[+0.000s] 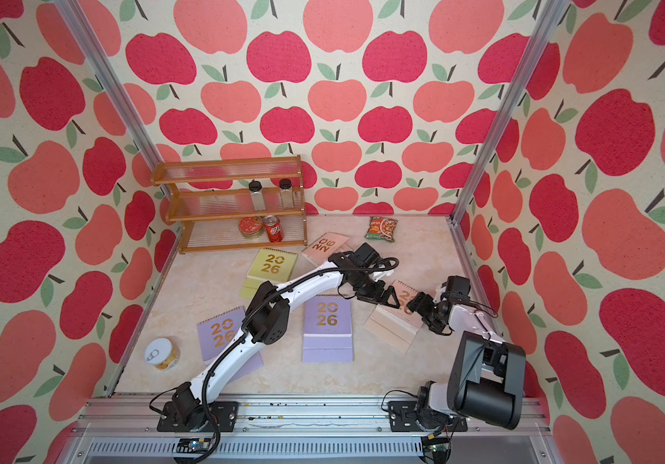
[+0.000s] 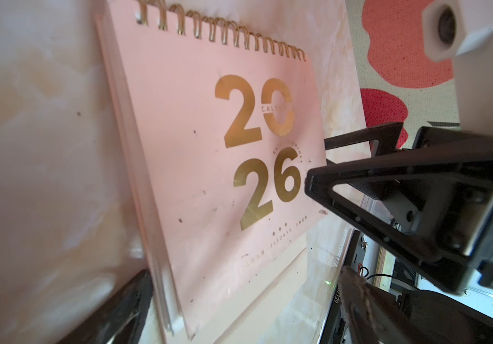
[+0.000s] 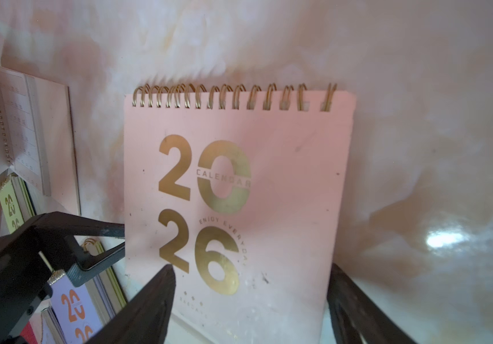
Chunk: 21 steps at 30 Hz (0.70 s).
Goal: Stack the calendars
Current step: Pick up the calendar at the center of the board.
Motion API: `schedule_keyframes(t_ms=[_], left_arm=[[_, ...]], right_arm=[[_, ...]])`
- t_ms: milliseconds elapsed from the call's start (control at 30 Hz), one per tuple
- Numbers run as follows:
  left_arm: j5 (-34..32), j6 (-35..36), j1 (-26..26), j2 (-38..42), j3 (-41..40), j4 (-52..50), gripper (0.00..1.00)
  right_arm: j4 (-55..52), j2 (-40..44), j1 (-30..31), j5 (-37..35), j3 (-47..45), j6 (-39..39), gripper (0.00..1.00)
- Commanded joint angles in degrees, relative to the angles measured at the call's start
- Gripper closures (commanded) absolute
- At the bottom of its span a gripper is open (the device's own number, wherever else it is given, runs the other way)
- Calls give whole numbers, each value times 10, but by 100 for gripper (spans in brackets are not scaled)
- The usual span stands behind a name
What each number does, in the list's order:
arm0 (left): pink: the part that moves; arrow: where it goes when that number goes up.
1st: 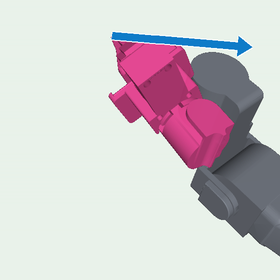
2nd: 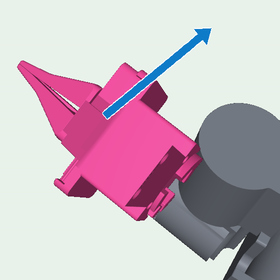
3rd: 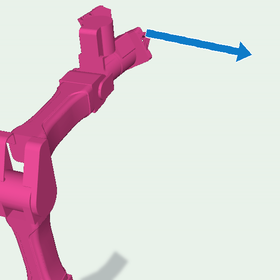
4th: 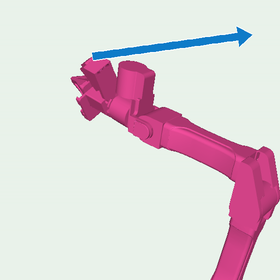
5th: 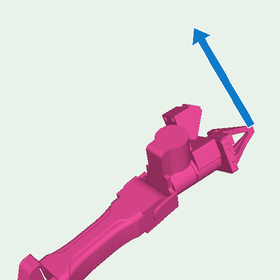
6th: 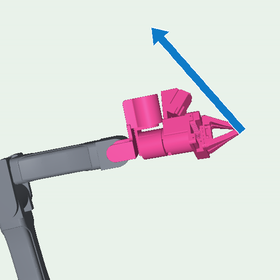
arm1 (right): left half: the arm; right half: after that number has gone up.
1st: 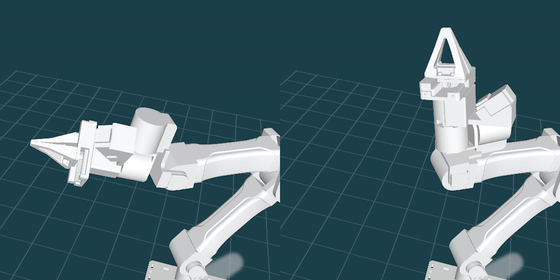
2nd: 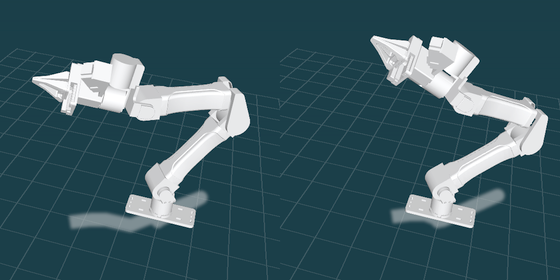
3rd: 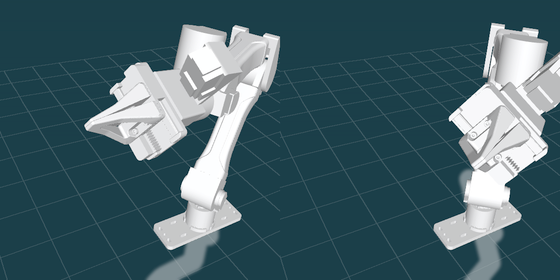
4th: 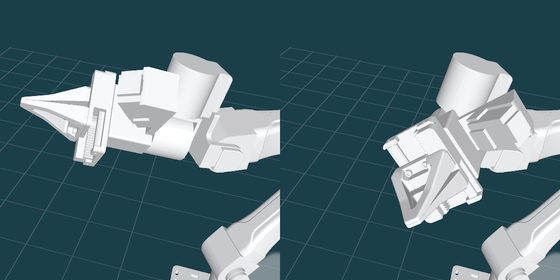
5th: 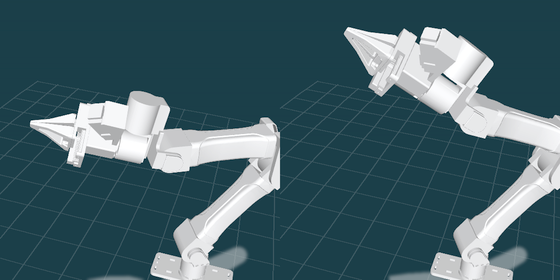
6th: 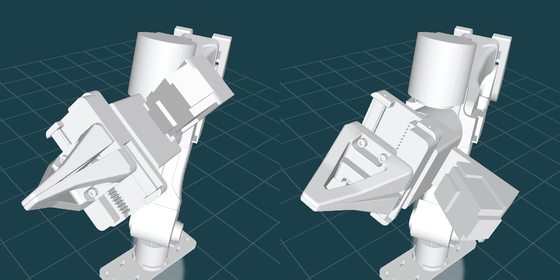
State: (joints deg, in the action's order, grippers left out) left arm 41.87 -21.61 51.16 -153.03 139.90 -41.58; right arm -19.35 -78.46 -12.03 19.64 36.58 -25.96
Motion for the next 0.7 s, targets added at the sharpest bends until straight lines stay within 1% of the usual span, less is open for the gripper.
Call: schedule_keyframes(t_ms=[0,267,400,567,667], left_arm=[[39,-4,7,-17,6,-9,6],[84,-2,5,42,-34,48,9],[94,-3,7,61,-44,63,11],[97,-5,6,75,-56,77,15],[108,-10,6,80,-66,90,21]], right_arm=[[19,-7,9,27,1,0,20],[34,-9,9,37,-1,1,20],[44,-14,9,49,-2,0,20],[49,-15,9,59,-2,4,20],[57,-14,9,69,-5,3,20]])
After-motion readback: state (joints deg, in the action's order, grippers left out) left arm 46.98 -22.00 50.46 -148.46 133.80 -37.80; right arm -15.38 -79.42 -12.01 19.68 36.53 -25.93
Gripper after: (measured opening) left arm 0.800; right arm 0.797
